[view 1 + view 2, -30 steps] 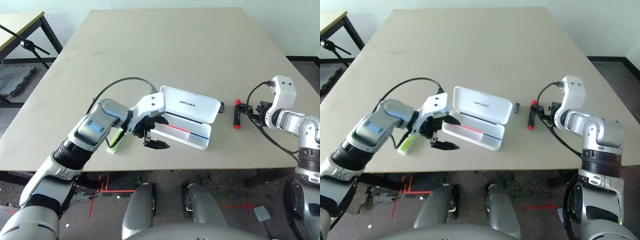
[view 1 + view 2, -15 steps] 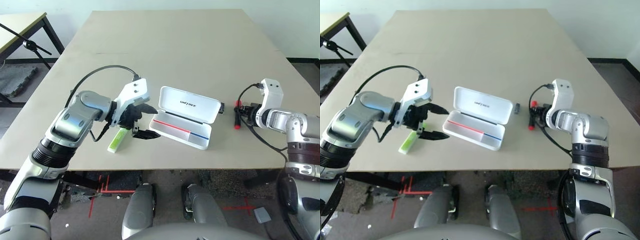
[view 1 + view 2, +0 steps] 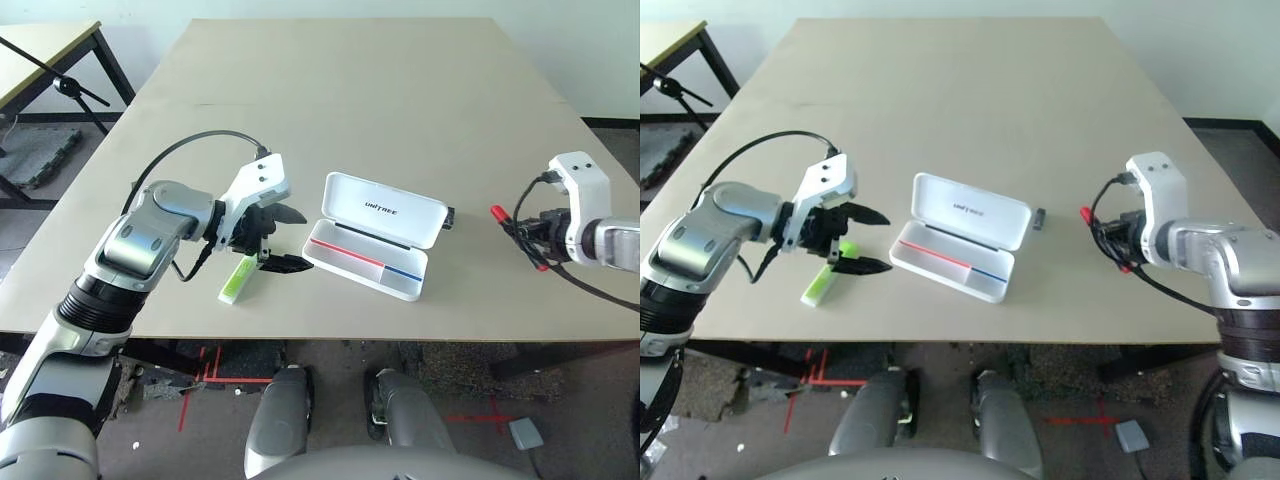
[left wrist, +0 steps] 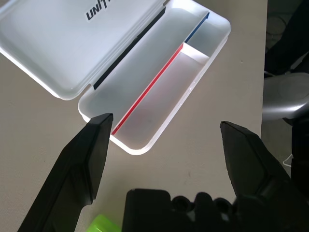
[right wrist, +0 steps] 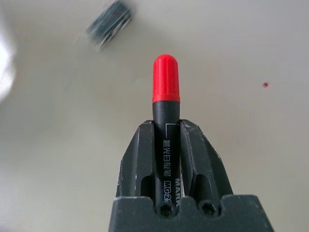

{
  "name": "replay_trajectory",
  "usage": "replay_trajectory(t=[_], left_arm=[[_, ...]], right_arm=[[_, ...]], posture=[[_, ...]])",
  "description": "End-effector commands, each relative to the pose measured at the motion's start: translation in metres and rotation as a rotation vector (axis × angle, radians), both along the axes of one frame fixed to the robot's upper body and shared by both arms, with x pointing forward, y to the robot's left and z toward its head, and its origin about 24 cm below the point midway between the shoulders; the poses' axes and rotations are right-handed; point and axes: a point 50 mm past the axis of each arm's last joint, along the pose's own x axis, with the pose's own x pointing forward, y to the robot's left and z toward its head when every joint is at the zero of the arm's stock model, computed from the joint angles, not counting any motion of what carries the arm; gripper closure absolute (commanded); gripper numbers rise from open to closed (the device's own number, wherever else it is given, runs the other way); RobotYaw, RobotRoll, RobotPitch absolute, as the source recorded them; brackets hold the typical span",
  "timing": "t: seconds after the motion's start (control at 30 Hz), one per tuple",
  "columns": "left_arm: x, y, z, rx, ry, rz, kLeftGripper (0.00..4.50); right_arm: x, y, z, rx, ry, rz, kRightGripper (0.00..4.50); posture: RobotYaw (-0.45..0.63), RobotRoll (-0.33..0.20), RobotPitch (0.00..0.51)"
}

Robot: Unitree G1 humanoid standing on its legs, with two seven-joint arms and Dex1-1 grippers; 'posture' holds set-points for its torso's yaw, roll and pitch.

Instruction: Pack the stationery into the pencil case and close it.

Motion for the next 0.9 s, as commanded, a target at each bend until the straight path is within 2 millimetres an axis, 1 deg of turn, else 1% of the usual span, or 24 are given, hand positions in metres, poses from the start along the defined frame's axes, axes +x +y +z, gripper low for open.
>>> replay_trajectory(t=[0.03,0.1,0.2,0.27,0.33,0.43,0.5,0.73,0.87,0.9], left_arm=[[0.002,0.004,0.0,0.012,-0.006,0.011,0.0],[0.004,0.005,0.0,0.013,-0.011,0.016,0.0],[0.006,0.005,0.001,0.012,-0.017,0.019,0.0],[0.006,0.005,0.003,0.011,-0.021,0.021,0.0],[0.006,0.005,0.003,0.01,-0.025,0.025,0.0],[0.005,0.006,0.004,0.01,-0.03,0.035,0.0],[0.004,0.005,0.004,0.005,-0.03,0.039,0.0],[0.002,0.007,0.005,0.004,-0.037,0.061,0.0],[0.001,0.007,0.005,0.002,-0.04,0.071,0.0],[0.0,0.007,0.005,0.001,-0.039,0.074,0.0]], right_arm=[[-0.013,0.006,0.016,-0.037,0.021,0.193,4.02],[-0.019,0.012,0.023,-0.056,0.034,0.319,4.02],[-0.02,0.026,0.025,-0.051,0.014,0.461,4.02],[-0.014,0.044,0.023,-0.046,-0.044,0.581,4.02],[-0.007,0.057,0.02,-0.049,-0.08,0.654,4.02],[0.011,0.075,0.018,-0.082,-0.139,0.73,4.02],[0.021,0.084,0.016,-0.093,-0.158,0.761,4.02],[0.044,0.109,0.009,-0.112,-0.202,0.884,4.02],[0.052,0.118,0.005,-0.107,-0.211,0.92,4.02],[0.054,0.12,0.004,-0.104,-0.214,0.927,4.02]], posture=[[0.19,0.0,0.12],[0.19,0.0,0.119],[0.2,0.0,0.118],[0.21,0.0,0.117],[0.21,0.0,0.117],[0.23,0.0,0.111],[0.24,0.0,0.109],[0.26,0.0,0.107],[0.26,0.0,0.107],[0.29,0.0,0.108]])
